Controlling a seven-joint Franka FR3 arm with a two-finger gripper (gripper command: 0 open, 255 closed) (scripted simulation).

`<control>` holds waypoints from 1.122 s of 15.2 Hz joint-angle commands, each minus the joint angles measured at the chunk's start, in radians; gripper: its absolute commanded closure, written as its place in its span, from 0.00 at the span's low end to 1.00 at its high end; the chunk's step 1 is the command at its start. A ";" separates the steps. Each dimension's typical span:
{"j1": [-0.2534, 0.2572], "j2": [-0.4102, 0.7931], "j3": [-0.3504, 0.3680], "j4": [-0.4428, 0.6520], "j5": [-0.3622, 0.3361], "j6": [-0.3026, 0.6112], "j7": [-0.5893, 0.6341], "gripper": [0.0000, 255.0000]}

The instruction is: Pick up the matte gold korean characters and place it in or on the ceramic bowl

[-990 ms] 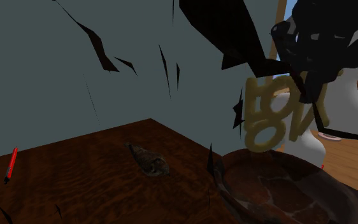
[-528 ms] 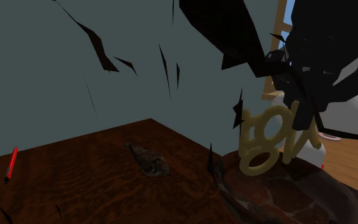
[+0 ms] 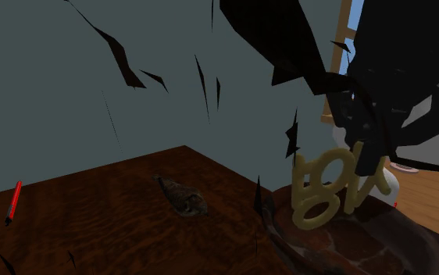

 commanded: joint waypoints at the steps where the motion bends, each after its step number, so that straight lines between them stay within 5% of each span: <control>1: 0.000 0.000 0.000 0.000 0.000 0.000 0.000 1.00; 2: 0.000 0.000 0.000 0.000 0.000 0.000 0.000 1.00; 3: 0.000 0.000 0.000 0.000 0.000 0.000 0.000 0.00; 17: -0.003 0.011 -0.004 0.136 -0.005 -0.125 0.002 0.00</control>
